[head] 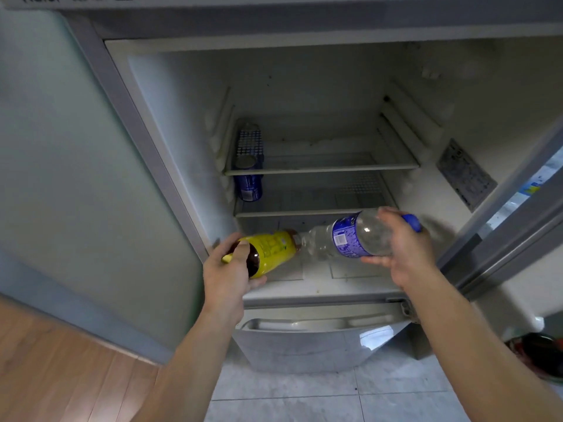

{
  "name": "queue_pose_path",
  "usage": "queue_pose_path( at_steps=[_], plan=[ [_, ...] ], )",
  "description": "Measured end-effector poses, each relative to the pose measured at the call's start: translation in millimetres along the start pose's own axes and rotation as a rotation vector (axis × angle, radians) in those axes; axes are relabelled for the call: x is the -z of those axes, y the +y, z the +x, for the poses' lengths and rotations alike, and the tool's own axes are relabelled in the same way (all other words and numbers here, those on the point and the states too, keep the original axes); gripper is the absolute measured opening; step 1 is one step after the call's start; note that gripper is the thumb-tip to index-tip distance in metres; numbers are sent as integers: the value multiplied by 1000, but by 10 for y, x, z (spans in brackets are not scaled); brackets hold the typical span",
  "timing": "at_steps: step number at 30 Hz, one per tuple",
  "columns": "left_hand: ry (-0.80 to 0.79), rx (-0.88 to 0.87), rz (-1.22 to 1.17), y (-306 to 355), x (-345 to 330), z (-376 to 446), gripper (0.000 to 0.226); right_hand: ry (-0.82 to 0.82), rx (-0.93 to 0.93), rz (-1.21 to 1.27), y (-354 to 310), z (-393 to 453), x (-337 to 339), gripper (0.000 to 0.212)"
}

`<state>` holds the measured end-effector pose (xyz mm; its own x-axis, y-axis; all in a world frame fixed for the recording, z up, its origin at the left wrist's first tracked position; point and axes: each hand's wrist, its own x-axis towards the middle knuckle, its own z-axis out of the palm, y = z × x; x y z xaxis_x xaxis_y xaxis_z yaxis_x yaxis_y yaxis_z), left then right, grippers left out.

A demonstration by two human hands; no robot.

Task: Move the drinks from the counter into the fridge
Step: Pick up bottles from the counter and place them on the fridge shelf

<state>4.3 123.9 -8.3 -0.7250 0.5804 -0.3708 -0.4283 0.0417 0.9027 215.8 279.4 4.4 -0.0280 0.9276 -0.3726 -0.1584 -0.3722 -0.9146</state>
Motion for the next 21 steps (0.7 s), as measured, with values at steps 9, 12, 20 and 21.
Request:
queue_pose_path(
  at_steps=[9, 12, 20, 21],
  plan=[
    [49, -253, -204, -52, -466, 30, 31, 110, 31, 428, 2, -29, -233, 22],
    [27, -316, -126, -210, -681, 223, 42, 76, 30, 529, 226, 14, -491, 38],
    [-164, -558, 577, -566, -665, 700, 50, -60, 50, -3, 763, 167, -576, 66],
    [-183, -512, 674, -585, -662, 750, 55, -60, 38, -115, 800, 194, -562, 72]
  ],
)
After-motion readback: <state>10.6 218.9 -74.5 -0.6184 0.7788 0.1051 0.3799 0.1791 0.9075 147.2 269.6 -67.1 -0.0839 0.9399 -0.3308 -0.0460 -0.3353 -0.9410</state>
